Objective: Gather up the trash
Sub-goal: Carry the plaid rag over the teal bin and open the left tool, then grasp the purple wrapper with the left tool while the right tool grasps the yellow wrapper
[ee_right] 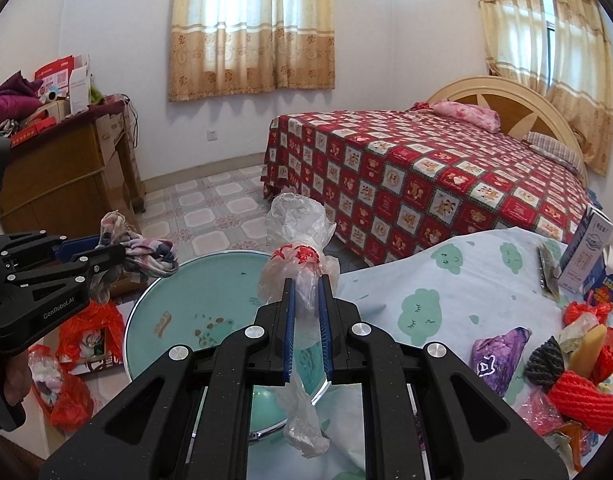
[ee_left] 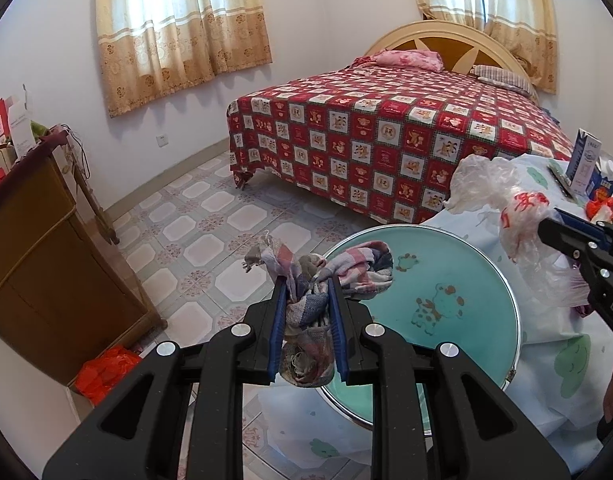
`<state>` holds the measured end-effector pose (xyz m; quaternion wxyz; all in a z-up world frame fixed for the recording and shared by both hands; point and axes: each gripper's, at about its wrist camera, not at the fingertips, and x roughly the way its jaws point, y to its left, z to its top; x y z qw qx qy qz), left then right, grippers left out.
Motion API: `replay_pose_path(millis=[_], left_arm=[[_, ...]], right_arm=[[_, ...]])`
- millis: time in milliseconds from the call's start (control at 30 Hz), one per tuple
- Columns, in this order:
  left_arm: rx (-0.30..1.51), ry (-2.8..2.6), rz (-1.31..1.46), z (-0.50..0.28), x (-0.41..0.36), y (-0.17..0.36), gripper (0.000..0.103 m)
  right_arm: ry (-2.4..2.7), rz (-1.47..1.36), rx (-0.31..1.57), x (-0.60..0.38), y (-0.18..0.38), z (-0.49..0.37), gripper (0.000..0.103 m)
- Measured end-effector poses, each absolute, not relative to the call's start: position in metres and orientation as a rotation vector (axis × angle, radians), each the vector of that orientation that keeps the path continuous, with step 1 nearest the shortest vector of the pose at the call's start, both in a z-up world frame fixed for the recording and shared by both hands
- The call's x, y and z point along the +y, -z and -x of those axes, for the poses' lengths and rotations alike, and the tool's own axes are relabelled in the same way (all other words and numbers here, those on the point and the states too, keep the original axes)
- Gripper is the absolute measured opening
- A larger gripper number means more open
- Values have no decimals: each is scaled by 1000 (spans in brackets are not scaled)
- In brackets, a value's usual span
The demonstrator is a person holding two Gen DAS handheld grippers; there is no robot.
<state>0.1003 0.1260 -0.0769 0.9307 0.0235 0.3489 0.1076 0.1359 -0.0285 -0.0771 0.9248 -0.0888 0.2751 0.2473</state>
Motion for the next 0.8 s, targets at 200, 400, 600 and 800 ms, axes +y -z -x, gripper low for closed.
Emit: replay_pose_path(millis=[200,400,600,800], left_arm=[[716,-198,-36,-99,128,76,28],[711,-145,-34,-98,115,80,54],[744,-118,-53,-97,99,93,61],[776,-83,-39,-83,75,107,65]], right_arm=[[-526,190,575,-23,81,-136,19],[-501,173,572,-31,86,-135,48],[-442,148,581,-59,79,-124,49],[-268,128,579,-146,73,-71,49]])
